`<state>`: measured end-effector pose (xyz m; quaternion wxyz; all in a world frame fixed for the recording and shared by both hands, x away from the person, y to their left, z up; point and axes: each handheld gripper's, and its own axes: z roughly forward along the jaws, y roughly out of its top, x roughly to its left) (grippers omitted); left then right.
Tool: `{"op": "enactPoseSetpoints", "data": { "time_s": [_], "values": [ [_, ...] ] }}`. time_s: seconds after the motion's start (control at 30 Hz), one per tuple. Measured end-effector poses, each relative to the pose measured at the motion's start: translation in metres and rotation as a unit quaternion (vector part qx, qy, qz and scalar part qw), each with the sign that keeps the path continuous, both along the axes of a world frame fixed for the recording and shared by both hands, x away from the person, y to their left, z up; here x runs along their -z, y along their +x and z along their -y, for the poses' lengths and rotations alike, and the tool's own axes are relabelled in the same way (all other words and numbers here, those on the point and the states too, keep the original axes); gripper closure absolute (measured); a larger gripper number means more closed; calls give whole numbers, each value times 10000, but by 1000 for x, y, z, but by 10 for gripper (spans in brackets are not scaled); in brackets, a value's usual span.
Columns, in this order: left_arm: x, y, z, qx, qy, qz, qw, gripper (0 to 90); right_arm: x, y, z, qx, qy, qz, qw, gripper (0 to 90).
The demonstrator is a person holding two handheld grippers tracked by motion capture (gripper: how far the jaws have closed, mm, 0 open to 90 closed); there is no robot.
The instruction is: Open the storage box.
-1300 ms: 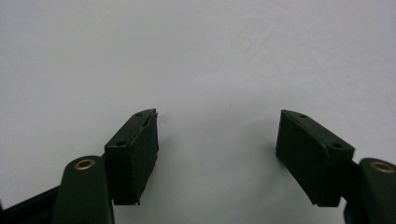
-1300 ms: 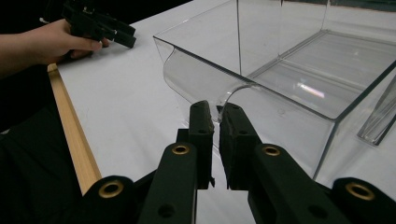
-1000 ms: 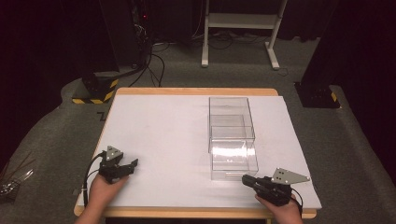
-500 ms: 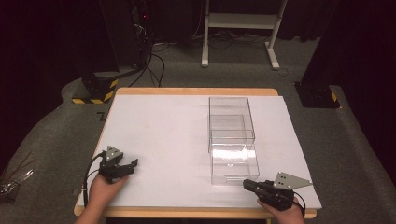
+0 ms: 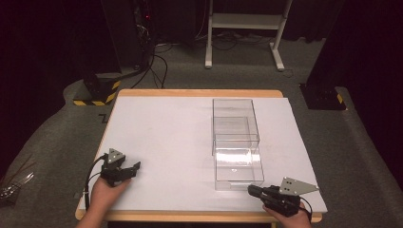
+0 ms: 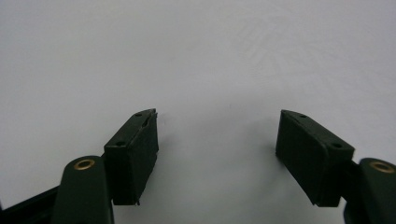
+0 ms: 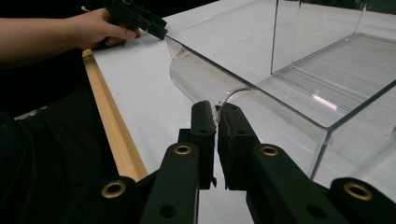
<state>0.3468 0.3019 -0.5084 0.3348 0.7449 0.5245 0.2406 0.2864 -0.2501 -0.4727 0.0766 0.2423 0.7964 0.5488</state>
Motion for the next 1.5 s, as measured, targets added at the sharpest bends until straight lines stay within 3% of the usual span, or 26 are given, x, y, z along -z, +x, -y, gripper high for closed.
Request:
{"op": "enactPoseSetpoints", "data": {
  "time_s": [0.47, 0.73, 1.1, 1.4, 1.5],
  "values": [
    [0, 0, 0, 13, 14, 3, 10000, 299, 0, -3, 4, -131, 54, 61, 9999, 846],
    [0, 0, 0, 6, -6, -1, 10000, 299, -4, -4, 14, -2, 417, 183, 9990, 817],
    [0, 0, 0, 2, -1, 1, 10000, 299, -14, -3, 16, 289, 654, 473, 9963, 795],
    [0, 0, 0, 6, 17, 4, 10000, 300, -18, 4, 13, 653, 664, 607, 9938, 762],
    [0, 0, 0, 7, 19, 8, 10000, 300, -19, 7, 11, 780, 564, 631, 9934, 756]
  ]
}}
